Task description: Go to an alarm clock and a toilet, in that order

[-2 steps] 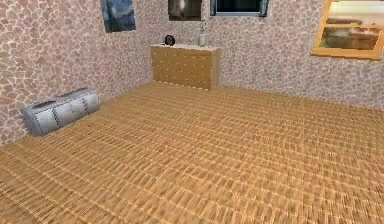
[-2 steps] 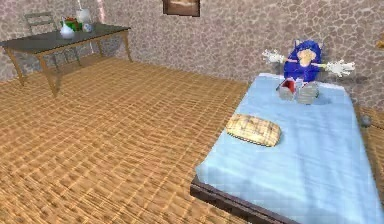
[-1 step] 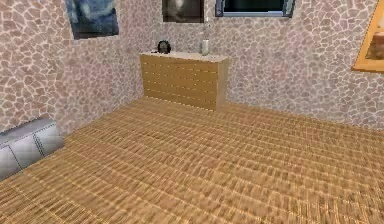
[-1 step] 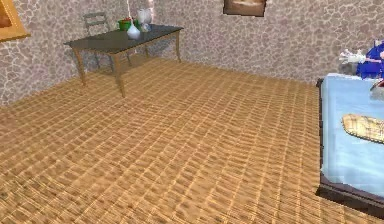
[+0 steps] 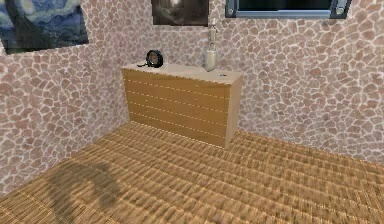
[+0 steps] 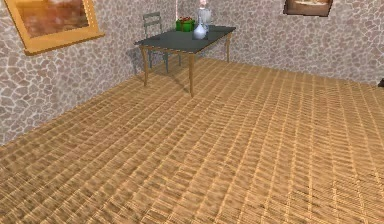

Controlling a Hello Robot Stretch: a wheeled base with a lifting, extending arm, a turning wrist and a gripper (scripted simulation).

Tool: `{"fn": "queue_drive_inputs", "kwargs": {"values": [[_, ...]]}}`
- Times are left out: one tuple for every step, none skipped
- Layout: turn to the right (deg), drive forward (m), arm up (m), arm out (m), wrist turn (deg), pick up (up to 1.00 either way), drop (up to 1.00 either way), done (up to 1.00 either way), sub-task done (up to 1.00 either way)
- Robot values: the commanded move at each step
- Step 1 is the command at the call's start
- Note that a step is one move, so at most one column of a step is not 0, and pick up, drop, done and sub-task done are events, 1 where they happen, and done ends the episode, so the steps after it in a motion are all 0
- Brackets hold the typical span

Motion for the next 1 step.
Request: {"fn": "queue_drive_inputs", "kwargs": {"values": [[-3.0,0.0,0.0,0.0,0.0,0.0,0.0,0.0,0.0]]}}
